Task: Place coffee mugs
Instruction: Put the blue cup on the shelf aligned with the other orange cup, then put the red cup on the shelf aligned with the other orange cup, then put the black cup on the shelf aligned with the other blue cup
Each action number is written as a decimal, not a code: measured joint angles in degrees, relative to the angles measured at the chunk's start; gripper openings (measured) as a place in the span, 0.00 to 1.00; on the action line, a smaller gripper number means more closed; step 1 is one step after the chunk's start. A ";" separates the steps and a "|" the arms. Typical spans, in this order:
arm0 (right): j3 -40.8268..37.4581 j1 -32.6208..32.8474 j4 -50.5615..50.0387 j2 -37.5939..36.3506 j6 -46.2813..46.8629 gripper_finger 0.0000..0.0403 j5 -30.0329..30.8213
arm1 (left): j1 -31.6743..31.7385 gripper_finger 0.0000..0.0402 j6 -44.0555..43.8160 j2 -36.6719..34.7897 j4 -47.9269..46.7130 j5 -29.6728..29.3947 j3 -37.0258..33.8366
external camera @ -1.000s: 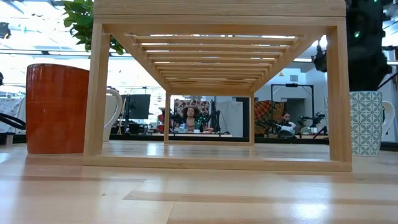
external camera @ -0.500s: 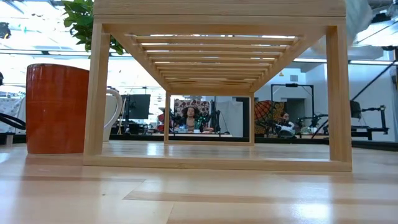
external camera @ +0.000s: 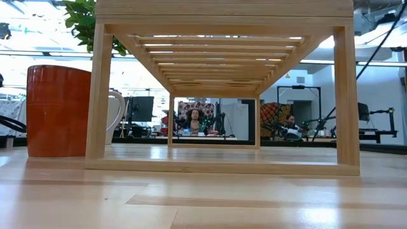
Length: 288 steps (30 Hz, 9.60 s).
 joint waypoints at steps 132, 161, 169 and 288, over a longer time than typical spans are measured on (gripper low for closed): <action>-43.01 2.46 16.17 -34.11 11.43 0.48 20.61 | -18.76 0.33 -26.48 22.99 -37.84 -4.74 -8.52; -42.97 2.46 19.56 -34.11 9.95 0.48 20.78 | -10.18 0.02 -25.12 24.45 -61.01 -3.17 24.32; -42.97 2.46 23.10 -34.11 9.97 0.48 20.80 | -6.83 0.01 -16.02 38.21 -64.53 -5.00 45.94; -57.22 42.61 37.25 -32.80 79.48 0.48 -10.98 | -9.15 0.43 -4.78 5.17 -1.26 -10.55 1.49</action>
